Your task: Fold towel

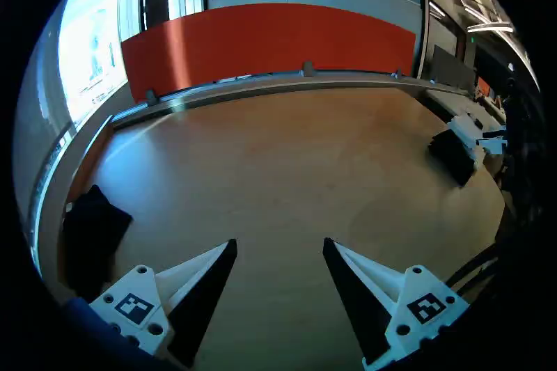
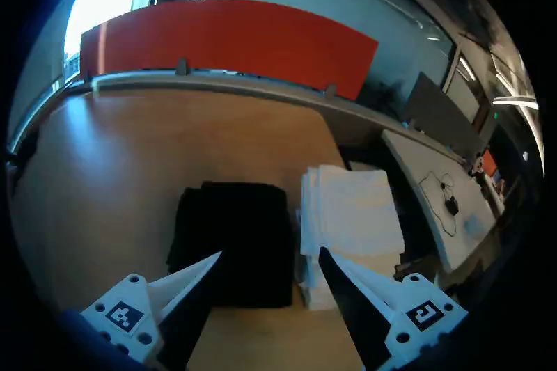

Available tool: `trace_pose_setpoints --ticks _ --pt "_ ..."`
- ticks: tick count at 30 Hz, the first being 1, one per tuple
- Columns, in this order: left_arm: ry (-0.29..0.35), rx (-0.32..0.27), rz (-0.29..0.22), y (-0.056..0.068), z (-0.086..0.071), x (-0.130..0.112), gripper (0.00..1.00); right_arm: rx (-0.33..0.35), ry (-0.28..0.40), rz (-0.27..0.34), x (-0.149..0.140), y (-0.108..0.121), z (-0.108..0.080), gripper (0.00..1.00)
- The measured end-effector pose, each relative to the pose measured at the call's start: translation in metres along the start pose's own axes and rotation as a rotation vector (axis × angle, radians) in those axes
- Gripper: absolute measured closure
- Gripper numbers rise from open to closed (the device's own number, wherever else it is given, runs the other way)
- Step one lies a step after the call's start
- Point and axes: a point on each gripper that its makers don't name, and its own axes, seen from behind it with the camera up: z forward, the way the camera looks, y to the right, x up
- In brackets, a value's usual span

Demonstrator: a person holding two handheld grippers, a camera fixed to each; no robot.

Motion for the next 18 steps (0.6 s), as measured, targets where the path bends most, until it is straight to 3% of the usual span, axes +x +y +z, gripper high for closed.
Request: trace_pose_setpoints --ticks 8,18 --pt "0.039 0.016 -0.005 -0.007 -0.001 0.008 0.08 -0.010 0.177 0.044 0.051 -0.015 -0.016 0.02" --pt "0.145 0.057 -0.022 -0.020 -0.004 0.033 0.08 0.016 0.347 0.086 0.103 -0.036 -0.043 0.02"
